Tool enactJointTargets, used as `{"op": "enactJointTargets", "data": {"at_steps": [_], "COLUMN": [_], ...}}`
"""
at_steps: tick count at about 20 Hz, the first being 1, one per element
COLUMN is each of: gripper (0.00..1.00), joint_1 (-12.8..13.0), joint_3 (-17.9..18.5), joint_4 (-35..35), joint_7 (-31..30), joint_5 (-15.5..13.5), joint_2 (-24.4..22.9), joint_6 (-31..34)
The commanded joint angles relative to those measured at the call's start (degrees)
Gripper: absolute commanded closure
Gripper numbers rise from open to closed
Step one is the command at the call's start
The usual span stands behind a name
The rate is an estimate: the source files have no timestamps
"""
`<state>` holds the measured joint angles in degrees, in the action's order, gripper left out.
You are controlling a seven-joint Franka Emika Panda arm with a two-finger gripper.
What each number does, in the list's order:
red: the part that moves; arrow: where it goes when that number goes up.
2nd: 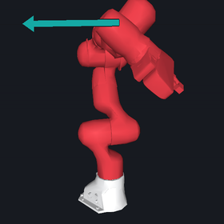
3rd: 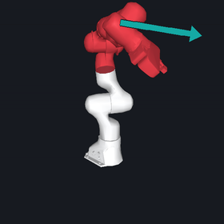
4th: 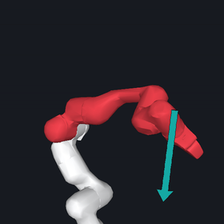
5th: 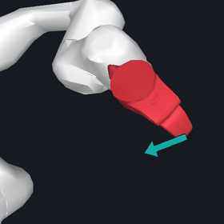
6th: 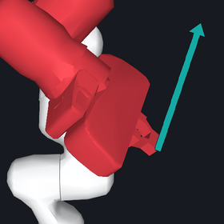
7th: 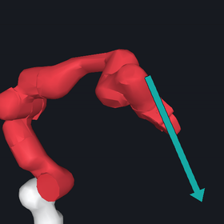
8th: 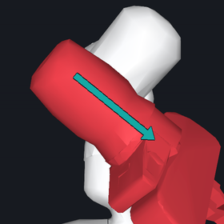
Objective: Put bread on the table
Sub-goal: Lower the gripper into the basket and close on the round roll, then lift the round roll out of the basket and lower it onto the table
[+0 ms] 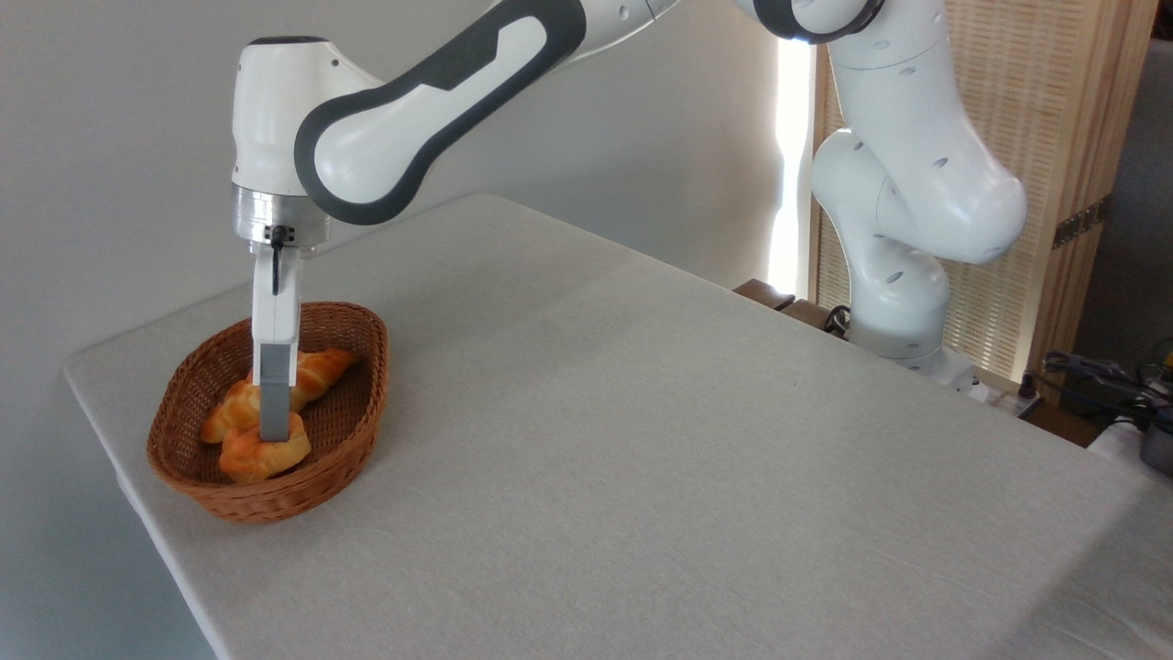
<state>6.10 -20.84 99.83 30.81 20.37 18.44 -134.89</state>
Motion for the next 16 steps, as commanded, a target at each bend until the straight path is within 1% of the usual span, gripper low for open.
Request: {"op": "enactJointTargets", "data": {"at_steps": [1,2,4,5,7,8,9,10,11,12,13,15,16], "gripper": [0.73,0.73,0.74,0.75,0.75,0.75,0.75,0.76,0.76,0.76,0.76,0.76,0.76], "joint_1": [-0.2,-0.3,-0.4,-0.4,-0.6,-0.6,-0.9,-2.0,-2.8,-3.2,-4.0,-4.2,-4.2], "joint_3": [-0.3,-0.3,-0.3,-0.3,-0.3,0.1,0.3,0.3,0.3,0.4,1.2,2.8,3.6], "joint_4": [0.1,0.1,-0.1,-0.2,-1.0,-1.9,-3.2,-4.6,-5.6,-6.5,-7.1,-7.5,-7.5], "joint_7": [-1.9,-1.9,-1.9,-1.9,-1.9,-1.9,-1.8,-1.7,-1.5,-1.3,-1.1,-1.0,-0.6], "joint_5": [-0.4,-1.1,-3.9,-5.7,-10.4,-12.7,-14.3,-15.2,-15.2,-15.4,-16.0,-17.0,-17.1], "joint_2": [-0.5,-0.8,-1.2,-1.6,-2.9,-3.4,-3.8,-4.3,-4.8,-5.6,-6.4,-7.9,-8.7], "joint_6": [-1.0,-0.9,-0.8,-0.3,1.5,3.3,5.6,8.0,10.3,12.3,13.7,15.3,15.9]}}
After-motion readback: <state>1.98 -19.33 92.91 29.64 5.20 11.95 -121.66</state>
